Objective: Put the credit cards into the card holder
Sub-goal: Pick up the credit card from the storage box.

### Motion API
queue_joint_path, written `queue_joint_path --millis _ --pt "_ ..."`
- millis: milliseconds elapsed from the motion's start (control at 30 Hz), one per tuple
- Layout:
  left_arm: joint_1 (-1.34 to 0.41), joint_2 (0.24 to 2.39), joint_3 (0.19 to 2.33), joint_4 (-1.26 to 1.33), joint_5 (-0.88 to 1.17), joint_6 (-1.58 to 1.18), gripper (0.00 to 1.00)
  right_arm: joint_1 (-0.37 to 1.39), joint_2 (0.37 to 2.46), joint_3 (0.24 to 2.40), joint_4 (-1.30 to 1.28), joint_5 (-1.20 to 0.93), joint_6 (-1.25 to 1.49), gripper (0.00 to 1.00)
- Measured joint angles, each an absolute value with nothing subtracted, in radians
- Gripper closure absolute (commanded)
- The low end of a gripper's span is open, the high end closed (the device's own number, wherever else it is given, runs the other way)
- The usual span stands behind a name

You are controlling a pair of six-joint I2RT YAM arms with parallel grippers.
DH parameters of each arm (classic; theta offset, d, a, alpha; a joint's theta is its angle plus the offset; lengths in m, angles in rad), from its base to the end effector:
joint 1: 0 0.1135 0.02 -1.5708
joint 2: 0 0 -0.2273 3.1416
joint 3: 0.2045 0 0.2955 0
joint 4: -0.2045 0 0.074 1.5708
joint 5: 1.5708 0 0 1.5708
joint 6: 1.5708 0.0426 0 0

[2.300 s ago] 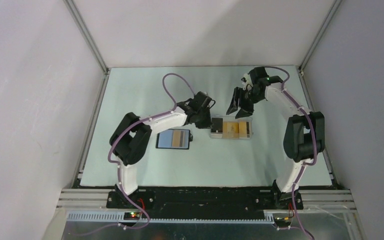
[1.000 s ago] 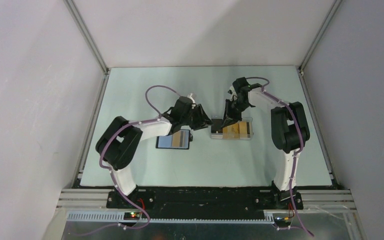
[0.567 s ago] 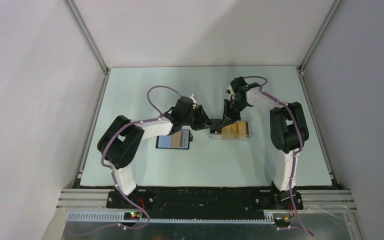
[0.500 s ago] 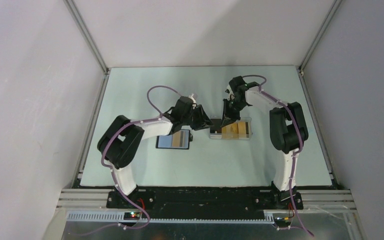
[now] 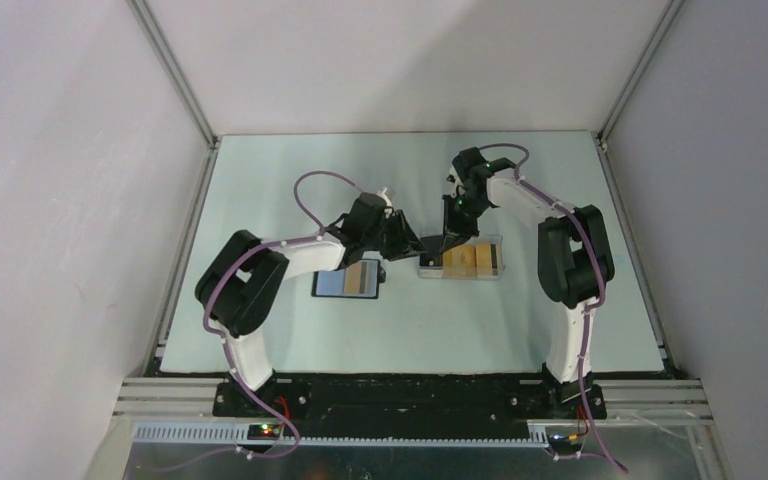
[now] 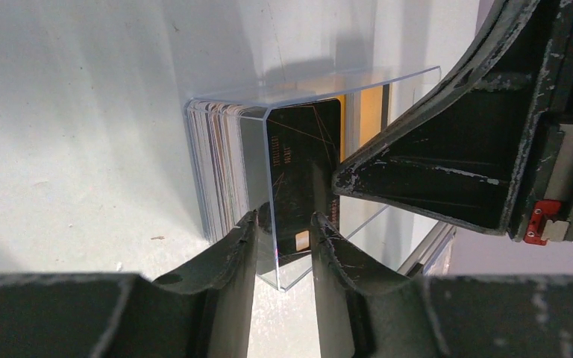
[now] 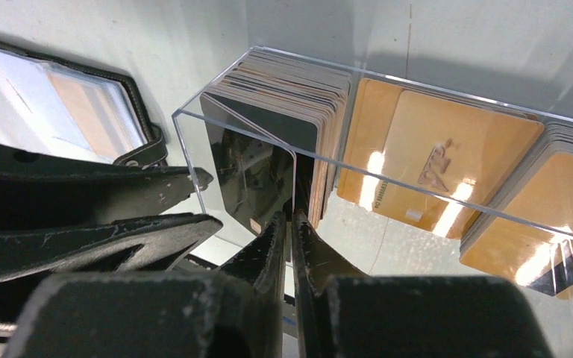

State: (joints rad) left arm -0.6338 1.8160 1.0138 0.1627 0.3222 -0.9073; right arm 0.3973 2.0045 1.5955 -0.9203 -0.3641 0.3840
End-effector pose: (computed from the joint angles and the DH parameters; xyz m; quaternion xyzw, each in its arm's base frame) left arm 0.3234 -0.2544 0.0994 -0.0489 0.8835 -0.4115 0.2182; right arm 0.3926 0.1812 0.1492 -0.0283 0.9761 0.2113 0.0411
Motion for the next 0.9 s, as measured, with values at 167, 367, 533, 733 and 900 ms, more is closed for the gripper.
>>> queue_joint_path --millis 167,367,533,733,900 --pt "-0.631 1.820 1.014 0.161 0.321 -0.903 0.67 0.386 2.003 1.594 -0.910 -0.414 0.389 0.90" --pt "-0.628 1.820 1.014 0.159 0.321 -0.892 0.68 0.365 1.966 1.556 -0.851 -0.518 0.419 0.91" --pt "-0.626 1.820 1.014 0.160 0.321 -0.890 0.69 0.358 1.952 1.530 -0.798 -0.591 0.440 0.91" --pt "-0.625 1.820 1.014 0.161 0.321 -0.890 0.70 0.348 1.952 1.517 -0.783 -0.619 0.445 0.89" --pt "-0.625 1.820 1.014 0.162 0.321 -0.889 0.70 0.347 1.952 1.510 -0.772 -0.635 0.445 0.76"
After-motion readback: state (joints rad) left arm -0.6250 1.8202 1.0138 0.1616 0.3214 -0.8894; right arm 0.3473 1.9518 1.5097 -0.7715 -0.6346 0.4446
